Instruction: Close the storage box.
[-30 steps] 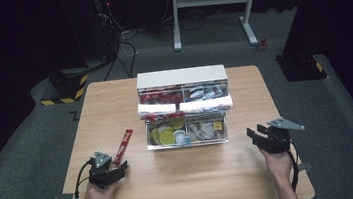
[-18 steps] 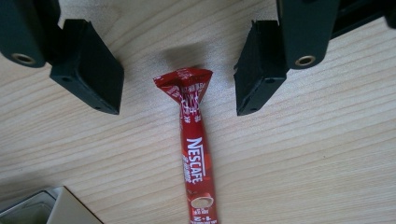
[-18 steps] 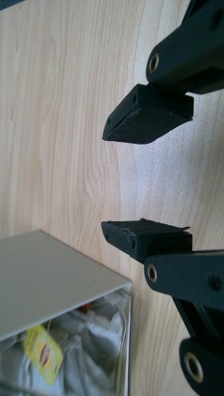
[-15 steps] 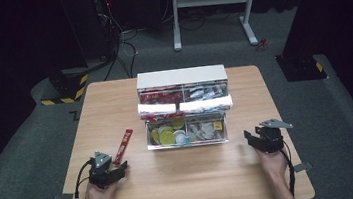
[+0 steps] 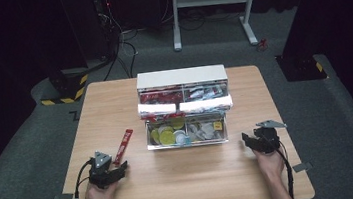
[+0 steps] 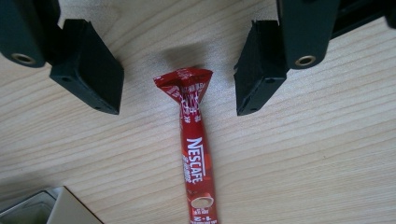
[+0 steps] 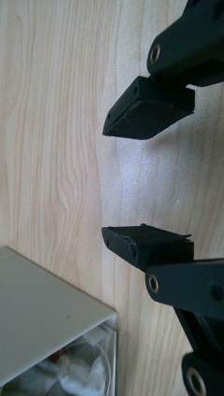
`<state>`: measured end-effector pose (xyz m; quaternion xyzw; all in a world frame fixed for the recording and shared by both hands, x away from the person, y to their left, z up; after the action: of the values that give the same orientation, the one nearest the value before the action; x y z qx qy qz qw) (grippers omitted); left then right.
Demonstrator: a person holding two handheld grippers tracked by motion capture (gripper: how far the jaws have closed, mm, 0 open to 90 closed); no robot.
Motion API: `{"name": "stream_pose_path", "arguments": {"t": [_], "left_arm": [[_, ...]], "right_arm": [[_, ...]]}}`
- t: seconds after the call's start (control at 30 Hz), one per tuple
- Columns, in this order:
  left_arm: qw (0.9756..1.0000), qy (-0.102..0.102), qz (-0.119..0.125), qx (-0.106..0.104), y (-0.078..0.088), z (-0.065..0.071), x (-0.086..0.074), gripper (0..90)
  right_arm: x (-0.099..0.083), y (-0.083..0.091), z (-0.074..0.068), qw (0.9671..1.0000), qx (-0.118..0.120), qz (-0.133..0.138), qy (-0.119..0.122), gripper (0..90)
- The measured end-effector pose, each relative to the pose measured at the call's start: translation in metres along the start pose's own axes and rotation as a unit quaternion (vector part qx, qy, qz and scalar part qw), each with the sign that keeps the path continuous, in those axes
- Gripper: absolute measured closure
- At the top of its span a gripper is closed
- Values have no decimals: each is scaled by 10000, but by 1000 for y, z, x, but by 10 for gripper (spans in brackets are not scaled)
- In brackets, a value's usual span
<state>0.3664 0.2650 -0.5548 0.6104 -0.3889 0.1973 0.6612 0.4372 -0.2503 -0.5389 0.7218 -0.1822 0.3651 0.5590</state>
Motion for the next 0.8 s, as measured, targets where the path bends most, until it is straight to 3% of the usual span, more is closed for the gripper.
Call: {"name": "stream_pose_path", "arguments": {"t": [0.1,0.17,0.27,0.53,0.8], "left_arm": [[10000,4,1,2,0,0,0,332],[10000,4,0,-2,0,0,0,332],[10000,-3,-2,5,0,0,0,331],[10000,-19,-14,-2,0,0,0,327],[10000,5,3,5,0,0,0,335]], "right_arm": [[-2,-4,0,9997,-206,-61,129,439],[-3,-6,0,9998,-170,-101,8,428],[-5,-9,0,9990,-326,-55,289,404],[-9,-7,-2,9988,-485,-26,67,326],[-10,-6,-4,9987,-498,-23,89,327]]}}
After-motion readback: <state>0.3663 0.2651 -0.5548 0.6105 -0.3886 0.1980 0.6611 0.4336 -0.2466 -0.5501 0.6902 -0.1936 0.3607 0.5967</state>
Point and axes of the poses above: each handheld gripper's, and its own axes: y roughly backward along the jaws, x roughly out of its top, z roughly to its right, the point moved 4 cm from there along -y, roughly forward along the jaws, and after that the axes turned 4 degrees about x, right-handed, at the moved point
